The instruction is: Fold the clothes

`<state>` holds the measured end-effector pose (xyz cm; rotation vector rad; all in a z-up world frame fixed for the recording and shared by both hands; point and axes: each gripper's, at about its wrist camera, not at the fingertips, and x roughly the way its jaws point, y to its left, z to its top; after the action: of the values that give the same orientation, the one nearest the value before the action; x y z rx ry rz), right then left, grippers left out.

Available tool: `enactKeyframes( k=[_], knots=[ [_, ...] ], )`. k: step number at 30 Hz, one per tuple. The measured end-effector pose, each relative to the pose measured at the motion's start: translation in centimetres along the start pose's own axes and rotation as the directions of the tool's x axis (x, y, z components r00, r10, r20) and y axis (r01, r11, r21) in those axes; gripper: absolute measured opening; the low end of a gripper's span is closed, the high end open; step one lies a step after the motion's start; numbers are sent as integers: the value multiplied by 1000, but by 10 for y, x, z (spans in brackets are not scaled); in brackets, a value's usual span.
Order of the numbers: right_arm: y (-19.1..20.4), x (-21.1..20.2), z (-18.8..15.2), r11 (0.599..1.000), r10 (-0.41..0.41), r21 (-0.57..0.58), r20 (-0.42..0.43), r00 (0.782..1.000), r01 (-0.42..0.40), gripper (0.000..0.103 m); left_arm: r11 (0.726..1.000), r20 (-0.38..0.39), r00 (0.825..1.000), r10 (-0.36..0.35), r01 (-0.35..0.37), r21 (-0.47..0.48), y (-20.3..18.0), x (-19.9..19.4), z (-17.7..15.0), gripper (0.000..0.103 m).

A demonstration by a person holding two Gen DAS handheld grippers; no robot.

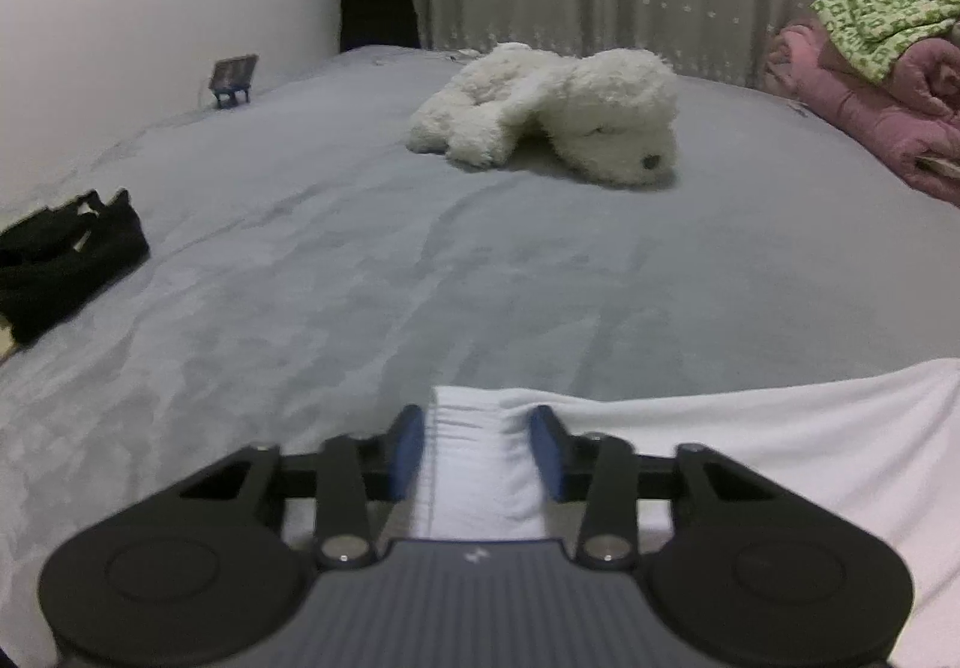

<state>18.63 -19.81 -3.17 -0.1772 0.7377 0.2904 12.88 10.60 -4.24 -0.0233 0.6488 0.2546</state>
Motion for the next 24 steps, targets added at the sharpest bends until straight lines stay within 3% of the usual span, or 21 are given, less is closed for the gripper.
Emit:
enactKeyframes(
  k=[5, 9, 13, 15, 18, 19, 20, 21, 22, 24],
  knots=[
    [13, -8, 11, 997, -52, -55, 83, 995, 57, 3, 996, 61, 997, 55, -59, 60, -11, -6, -1, 14],
    [12, -5, 23, 996, -54, -62, 125, 991, 62, 3, 989, 129, 983, 128, -136, 61, -9, -13, 3, 14],
    [20, 16, 16, 993, -69, -94, 92, 993, 78, 3, 985, 54, 987, 150, -153, 77, -7, 4, -1, 16],
    [23, 26, 9, 992, -82, -93, 85, 993, 90, 5, 979, 54, 984, 169, -174, 104, -12, 6, -2, 18],
    [23, 24, 10, 994, -85, -64, 78, 993, 90, 13, 971, 62, 979, 196, -202, 126, -16, 4, -2, 25],
    [21, 21, 12, 994, -83, -60, 72, 994, 87, 15, 972, 63, 979, 196, -202, 122, -15, 2, -2, 33],
    [18, 17, 14, 995, -82, -50, 69, 994, 85, 26, 973, 64, 979, 192, -198, 117, -15, 0, 0, 47],
    [13, 10, 15, 996, -83, -32, 70, 994, 85, 38, 977, 63, 982, 180, -186, 108, -14, -3, 2, 53],
    [6, 1, 15, 996, -84, -11, 72, 994, 85, 41, 980, 63, 984, 168, -173, 99, -14, -6, 4, 59],
    [-12, -18, 14, 995, -91, 45, 77, 993, 88, 41, 986, 63, 988, 143, -148, 82, -13, -11, 8, 60]
  ],
)
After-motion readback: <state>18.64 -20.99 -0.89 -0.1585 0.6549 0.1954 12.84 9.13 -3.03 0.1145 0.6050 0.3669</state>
